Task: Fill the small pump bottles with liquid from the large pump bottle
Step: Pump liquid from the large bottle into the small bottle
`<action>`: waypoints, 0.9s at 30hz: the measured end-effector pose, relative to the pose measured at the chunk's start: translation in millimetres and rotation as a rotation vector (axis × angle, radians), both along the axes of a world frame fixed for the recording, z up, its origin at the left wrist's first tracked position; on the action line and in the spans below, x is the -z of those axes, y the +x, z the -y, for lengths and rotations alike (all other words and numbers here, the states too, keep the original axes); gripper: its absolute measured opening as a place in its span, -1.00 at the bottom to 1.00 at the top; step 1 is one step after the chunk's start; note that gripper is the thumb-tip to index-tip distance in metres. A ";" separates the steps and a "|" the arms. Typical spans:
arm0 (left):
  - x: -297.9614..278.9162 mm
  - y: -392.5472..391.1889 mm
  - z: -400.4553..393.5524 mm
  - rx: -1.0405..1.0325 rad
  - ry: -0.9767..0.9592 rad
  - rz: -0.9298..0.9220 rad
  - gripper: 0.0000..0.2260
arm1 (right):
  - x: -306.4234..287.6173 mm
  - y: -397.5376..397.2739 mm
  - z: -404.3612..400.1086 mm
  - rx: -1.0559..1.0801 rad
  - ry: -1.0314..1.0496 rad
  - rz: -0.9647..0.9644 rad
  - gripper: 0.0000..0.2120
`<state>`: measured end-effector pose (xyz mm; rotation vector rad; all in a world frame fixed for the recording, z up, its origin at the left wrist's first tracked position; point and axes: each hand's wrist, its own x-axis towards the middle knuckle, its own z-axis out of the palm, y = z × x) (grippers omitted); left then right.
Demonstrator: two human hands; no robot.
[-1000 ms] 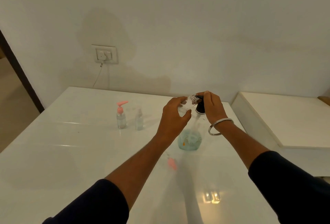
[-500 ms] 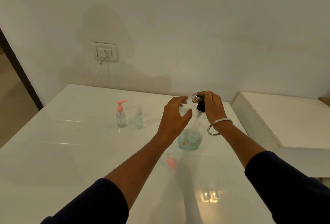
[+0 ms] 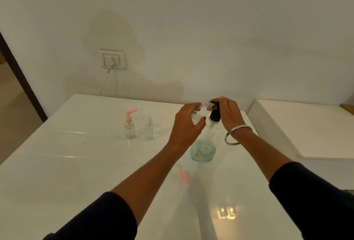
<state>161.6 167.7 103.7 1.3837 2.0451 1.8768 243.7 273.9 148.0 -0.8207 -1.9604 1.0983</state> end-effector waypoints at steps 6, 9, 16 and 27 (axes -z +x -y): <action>9.7 -1.3 -4.7 -0.020 -0.018 0.005 -0.64 | 10.0 -5.1 -1.9 0.022 -0.010 -0.011 -0.63; 11.0 -1.3 -5.9 -0.022 -0.014 0.011 -0.63 | 11.8 -5.5 -3.5 0.025 -0.003 -0.008 -0.63; 4.5 2.3 -0.7 -0.024 -0.014 -0.010 -0.64 | 0.9 -1.4 0.7 -0.010 0.020 0.025 -0.63; 10.4 0.3 -3.7 -0.044 -0.033 -0.017 -0.64 | 7.8 -3.8 0.3 0.023 -0.015 0.027 -0.63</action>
